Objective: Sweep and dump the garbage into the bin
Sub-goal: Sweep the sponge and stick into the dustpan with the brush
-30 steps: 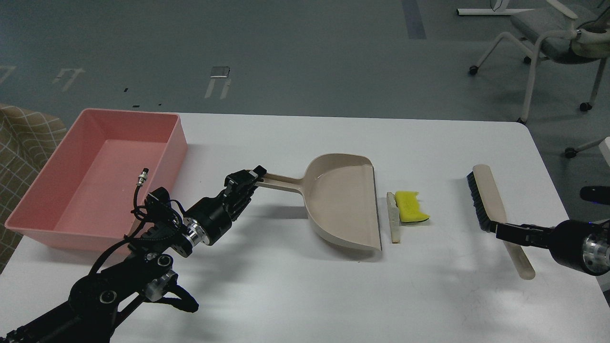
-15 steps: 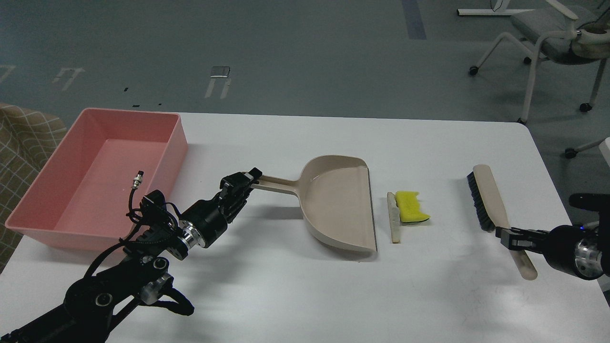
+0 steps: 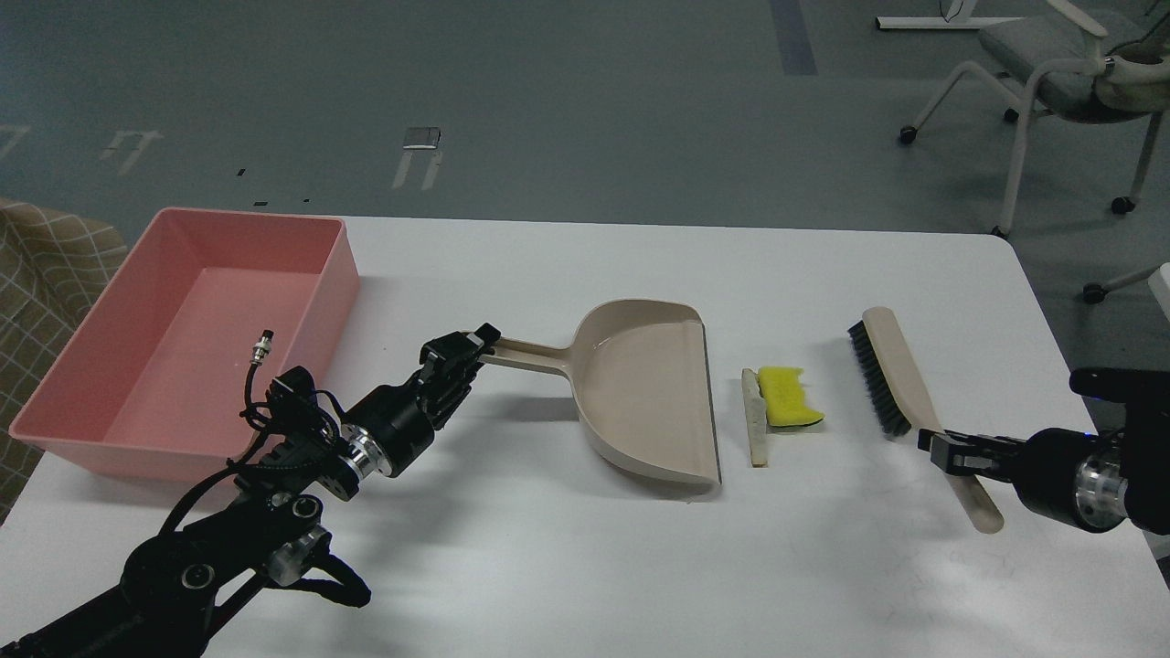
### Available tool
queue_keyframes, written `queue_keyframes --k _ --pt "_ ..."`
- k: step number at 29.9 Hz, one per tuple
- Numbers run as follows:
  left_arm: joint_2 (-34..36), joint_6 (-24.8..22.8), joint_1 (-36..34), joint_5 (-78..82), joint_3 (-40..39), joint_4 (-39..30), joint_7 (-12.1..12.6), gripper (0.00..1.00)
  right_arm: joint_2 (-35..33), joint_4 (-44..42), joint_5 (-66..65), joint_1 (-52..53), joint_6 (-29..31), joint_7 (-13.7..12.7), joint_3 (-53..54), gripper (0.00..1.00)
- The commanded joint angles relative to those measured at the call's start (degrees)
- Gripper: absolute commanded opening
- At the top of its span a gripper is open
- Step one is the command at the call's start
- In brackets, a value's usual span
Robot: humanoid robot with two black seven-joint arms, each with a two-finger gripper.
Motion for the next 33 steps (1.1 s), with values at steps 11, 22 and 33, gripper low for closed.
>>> queue_keyframes --k 11,22,33 --pt "0.5 0.4 0.1 -0.1 -0.3 -0.1 0.0 0.15 7.8 1.3 -0.4 3.3 3.0 -1.0 -3.3 0.02" --pt "0.0 2.0 1.2 -0.4 -0.1 -0.6 -0.7 0.15 23.6 -9.3 -0.4 20.1 3.0 -2.8 -16.3 0.02" --pt "0.4 2.0 2.1 -2.7 -3.1 -1.2 -1.7 0.18 21.1 -8.0 0.3 23.7 3.0 -2.6 -11.5 0.03"
